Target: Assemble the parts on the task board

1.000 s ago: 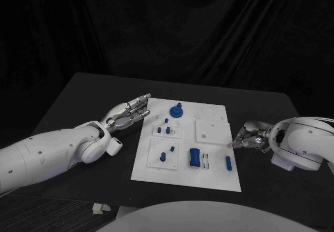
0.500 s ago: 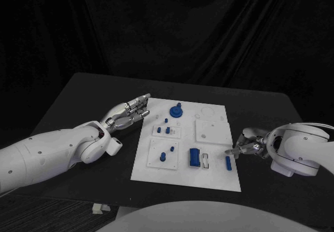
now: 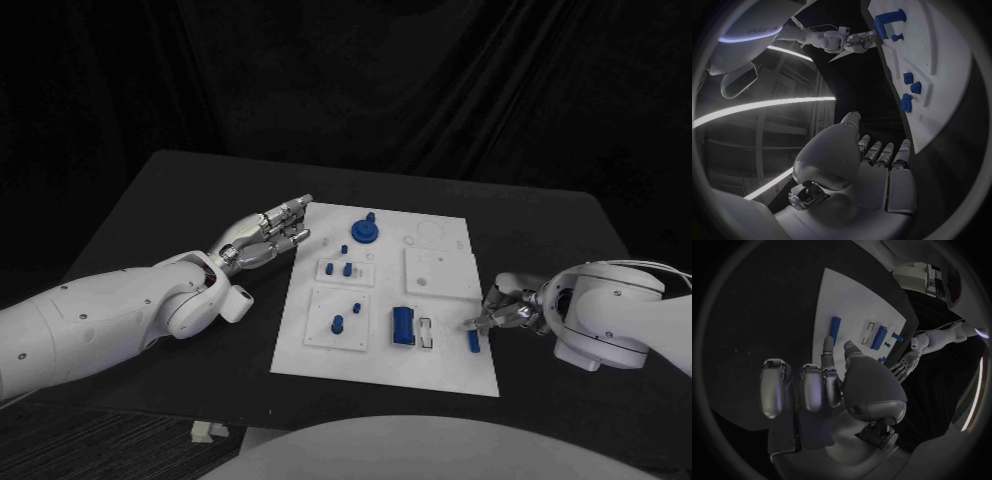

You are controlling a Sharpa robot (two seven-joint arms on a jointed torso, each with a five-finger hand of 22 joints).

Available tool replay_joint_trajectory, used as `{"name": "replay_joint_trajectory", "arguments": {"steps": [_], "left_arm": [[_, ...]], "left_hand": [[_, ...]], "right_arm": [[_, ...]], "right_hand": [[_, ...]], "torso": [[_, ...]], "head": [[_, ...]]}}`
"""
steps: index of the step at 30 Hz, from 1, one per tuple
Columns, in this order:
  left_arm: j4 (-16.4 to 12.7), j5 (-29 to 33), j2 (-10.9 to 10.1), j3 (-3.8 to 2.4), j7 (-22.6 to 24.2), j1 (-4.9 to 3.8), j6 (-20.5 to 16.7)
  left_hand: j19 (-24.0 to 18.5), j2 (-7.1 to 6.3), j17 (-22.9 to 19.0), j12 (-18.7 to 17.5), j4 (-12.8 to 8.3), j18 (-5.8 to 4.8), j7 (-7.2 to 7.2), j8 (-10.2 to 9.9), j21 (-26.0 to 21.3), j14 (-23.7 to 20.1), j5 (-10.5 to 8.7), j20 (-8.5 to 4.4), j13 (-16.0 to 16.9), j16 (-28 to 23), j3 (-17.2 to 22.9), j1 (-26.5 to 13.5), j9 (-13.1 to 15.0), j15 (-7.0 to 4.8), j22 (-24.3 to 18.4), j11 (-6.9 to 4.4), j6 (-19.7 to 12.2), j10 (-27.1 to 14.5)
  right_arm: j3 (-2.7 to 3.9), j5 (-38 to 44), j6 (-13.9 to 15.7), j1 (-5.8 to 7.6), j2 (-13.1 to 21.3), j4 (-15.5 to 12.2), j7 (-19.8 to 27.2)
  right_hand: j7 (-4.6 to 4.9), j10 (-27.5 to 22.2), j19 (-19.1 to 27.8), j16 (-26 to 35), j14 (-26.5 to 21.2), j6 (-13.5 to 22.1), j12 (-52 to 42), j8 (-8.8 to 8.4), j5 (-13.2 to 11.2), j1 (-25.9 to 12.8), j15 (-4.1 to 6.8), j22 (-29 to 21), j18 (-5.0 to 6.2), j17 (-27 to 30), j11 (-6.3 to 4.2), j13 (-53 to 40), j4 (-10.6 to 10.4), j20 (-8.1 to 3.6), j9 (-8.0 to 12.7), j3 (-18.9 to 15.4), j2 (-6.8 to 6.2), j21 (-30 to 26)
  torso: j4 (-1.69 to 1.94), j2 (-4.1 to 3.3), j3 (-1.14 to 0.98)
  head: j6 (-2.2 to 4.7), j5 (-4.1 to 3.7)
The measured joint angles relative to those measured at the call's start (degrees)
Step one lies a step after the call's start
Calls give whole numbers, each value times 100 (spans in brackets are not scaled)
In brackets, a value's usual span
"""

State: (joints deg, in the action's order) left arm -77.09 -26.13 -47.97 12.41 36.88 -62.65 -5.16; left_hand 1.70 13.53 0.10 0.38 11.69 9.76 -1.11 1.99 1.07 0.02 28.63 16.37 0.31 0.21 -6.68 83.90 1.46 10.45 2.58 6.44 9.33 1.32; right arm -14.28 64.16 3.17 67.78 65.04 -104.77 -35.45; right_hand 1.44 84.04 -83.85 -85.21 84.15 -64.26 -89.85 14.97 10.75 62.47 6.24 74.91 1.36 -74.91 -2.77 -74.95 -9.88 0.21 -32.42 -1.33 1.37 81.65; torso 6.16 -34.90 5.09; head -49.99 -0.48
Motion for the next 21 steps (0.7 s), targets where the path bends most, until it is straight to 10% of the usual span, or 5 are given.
{"name": "replay_joint_trajectory", "arguments": {"steps": [16, 21], "left_arm": [[-18, 0, -5, 2, 11, 13, 4], [-23, 0, -8, 1, 24, 15, 6]], "left_hand": [[0, 0, -5, 0, -16, 0, 40, 0, 0, 0, 23, 0, 12, 0, 16, 0, 8, -43, 15, 22, 40, 22], [0, 0, -5, 0, -16, 0, 41, 0, 0, 0, 28, 0, 11, 0, 16, 0, 8, -43, 15, 42, 40, 43]], "right_arm": [[4, 105, -219, -148, -166, 122, -115], [27, 121, -227, -171, -203, 135, -112]], "right_hand": [[104, -5, -20, 0, -21, 205, 0, -283, 363, 238, -62, -1, 0, 0, 80, 1, 176, 21, 178, 126, 30, 0], [184, -1, -17, 0, -6, 308, 0, -398, 805, 434, -121, 2, 0, 0, 146, 1, 341, 87, 136, 269, 15, -69]], "torso": [[0, 3, 0], [-1, 0, 1]], "head": [[0, 2], [0, 13]]}}
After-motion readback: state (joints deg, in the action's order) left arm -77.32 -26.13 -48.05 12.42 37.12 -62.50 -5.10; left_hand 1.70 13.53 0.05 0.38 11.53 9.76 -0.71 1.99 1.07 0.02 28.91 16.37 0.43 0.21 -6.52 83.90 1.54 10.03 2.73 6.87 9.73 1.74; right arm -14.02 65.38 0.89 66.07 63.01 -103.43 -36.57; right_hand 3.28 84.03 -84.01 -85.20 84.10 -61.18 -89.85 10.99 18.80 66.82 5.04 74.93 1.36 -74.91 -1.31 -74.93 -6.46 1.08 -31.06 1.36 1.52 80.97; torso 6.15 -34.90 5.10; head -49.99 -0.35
